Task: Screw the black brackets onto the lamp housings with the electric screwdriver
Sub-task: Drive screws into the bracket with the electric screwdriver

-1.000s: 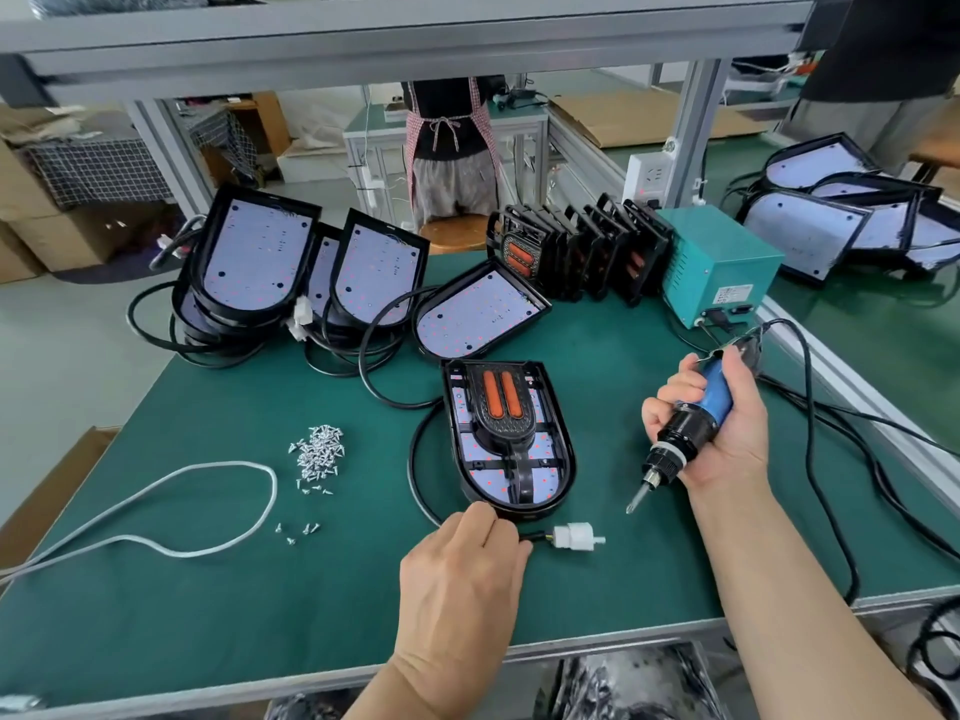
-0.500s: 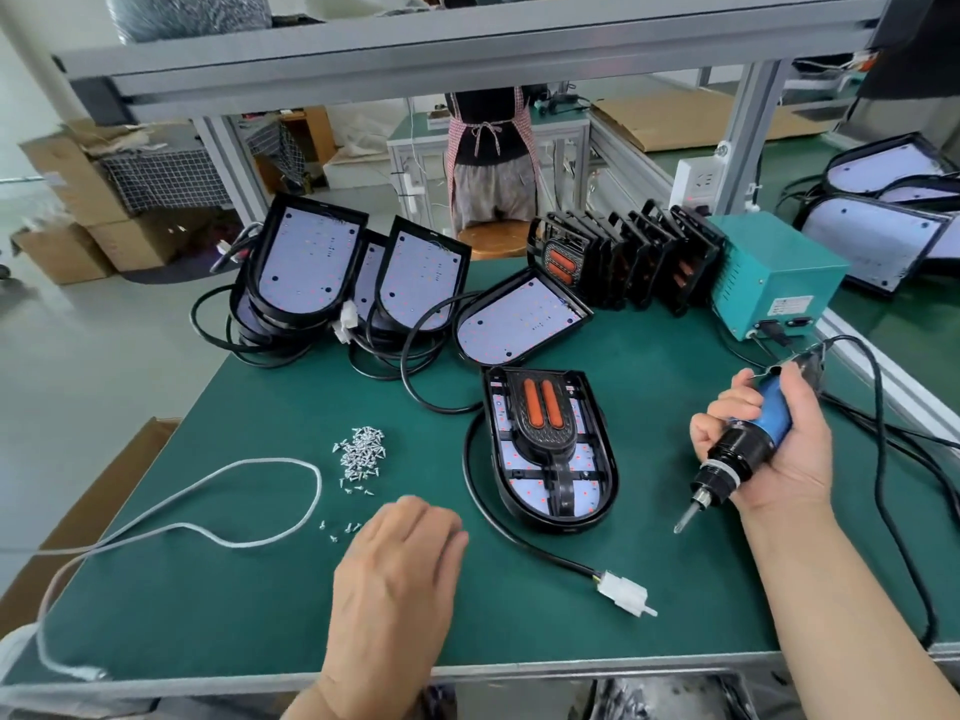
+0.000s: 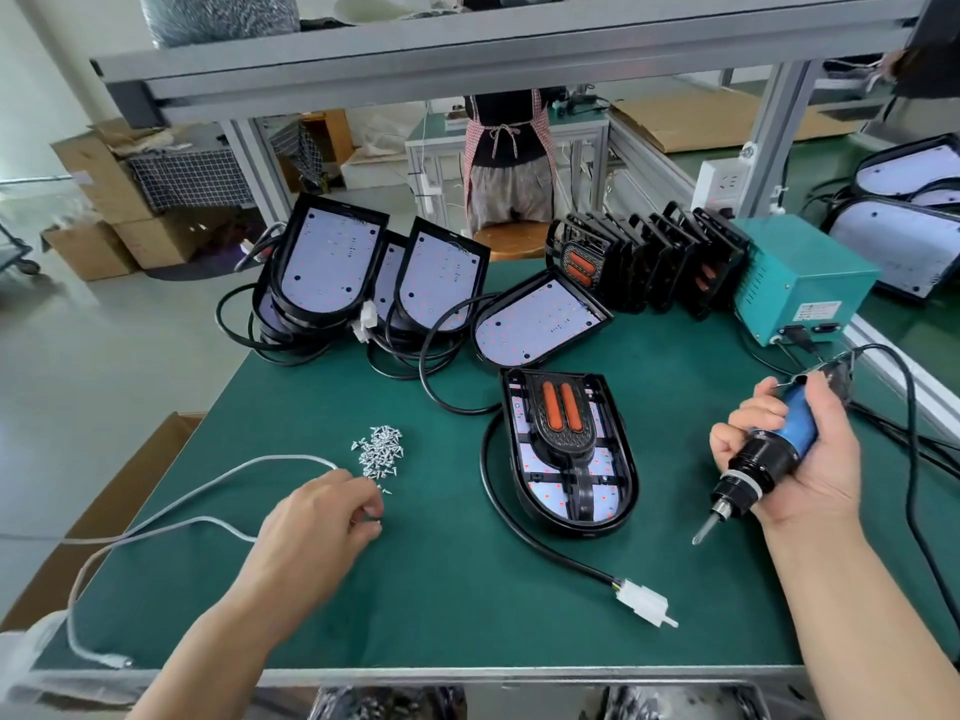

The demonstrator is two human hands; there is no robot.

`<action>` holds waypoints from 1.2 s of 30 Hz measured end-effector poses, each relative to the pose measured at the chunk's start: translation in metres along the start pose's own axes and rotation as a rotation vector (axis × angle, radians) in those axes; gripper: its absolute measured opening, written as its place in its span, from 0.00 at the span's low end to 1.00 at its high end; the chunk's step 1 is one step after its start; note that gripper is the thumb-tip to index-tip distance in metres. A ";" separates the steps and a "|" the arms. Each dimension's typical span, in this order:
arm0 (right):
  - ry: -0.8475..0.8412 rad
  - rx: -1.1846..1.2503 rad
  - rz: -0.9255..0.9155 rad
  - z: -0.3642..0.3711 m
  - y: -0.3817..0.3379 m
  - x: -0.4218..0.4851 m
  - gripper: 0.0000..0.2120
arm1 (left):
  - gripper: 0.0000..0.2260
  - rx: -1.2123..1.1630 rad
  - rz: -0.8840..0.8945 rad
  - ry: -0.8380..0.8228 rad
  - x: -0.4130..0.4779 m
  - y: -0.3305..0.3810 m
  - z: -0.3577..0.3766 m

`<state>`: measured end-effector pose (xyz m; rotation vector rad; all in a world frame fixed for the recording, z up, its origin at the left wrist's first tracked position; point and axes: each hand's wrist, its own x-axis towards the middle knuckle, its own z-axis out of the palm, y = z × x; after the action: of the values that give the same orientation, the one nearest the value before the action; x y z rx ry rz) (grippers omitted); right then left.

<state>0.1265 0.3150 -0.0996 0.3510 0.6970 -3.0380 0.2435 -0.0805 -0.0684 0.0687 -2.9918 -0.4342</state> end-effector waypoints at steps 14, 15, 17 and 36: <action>0.021 0.019 -0.046 0.029 0.002 -0.008 0.14 | 0.07 -0.623 0.074 -0.057 0.007 0.062 -0.014; 0.018 0.017 -0.069 0.039 0.002 -0.009 0.14 | 0.05 -0.812 0.022 -0.090 0.008 0.077 -0.013; 0.007 -0.006 -0.123 0.064 0.001 -0.012 0.12 | 0.06 -1.096 -0.067 -0.120 0.013 0.102 -0.008; -0.015 -0.223 -0.389 0.145 0.026 -0.027 0.09 | 0.07 -1.633 -0.214 -0.224 0.040 0.146 0.006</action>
<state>0.1233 0.2274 0.0221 0.2072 1.2212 -3.2558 0.1987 0.0585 -0.0279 0.1696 -1.8423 -2.6764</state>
